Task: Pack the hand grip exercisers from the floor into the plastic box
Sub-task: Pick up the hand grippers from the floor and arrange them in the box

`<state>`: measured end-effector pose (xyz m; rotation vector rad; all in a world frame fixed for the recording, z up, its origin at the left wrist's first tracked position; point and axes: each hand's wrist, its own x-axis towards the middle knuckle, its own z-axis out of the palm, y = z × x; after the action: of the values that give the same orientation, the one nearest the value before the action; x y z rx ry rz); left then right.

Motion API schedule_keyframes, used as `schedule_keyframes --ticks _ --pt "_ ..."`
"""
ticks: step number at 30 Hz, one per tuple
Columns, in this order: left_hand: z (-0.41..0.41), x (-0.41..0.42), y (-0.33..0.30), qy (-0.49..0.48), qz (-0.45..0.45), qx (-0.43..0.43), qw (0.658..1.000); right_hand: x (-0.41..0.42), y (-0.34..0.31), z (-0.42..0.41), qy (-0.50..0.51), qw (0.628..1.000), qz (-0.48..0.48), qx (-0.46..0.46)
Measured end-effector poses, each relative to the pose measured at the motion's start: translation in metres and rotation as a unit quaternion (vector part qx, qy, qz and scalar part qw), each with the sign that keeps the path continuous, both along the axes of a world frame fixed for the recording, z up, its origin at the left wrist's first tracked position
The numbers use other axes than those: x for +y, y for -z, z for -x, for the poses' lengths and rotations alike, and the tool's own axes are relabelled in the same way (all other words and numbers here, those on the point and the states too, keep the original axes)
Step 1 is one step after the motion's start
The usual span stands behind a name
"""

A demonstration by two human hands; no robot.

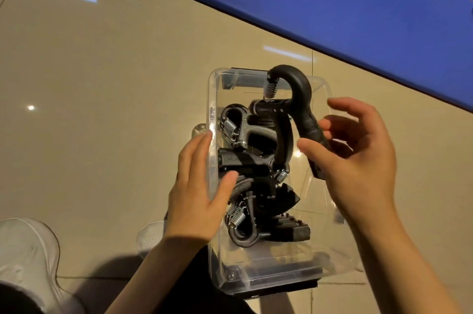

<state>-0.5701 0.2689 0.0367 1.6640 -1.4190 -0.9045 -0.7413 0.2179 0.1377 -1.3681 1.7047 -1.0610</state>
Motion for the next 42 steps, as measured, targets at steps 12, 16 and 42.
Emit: schedule_keyframes --ticks 12,16,42 --pt "0.011 -0.027 0.006 0.04 0.008 -0.103 0.994 0.075 0.083 0.047 -0.412 0.8 0.035 0.435" --pt "0.011 -0.029 0.005 0.071 0.044 -0.218 0.972 0.066 0.085 0.051 -0.373 0.818 -0.007 0.438" --pt "0.011 -0.032 0.007 0.071 0.023 -0.194 0.978 0.056 0.096 0.052 -0.444 0.785 -0.078 0.425"
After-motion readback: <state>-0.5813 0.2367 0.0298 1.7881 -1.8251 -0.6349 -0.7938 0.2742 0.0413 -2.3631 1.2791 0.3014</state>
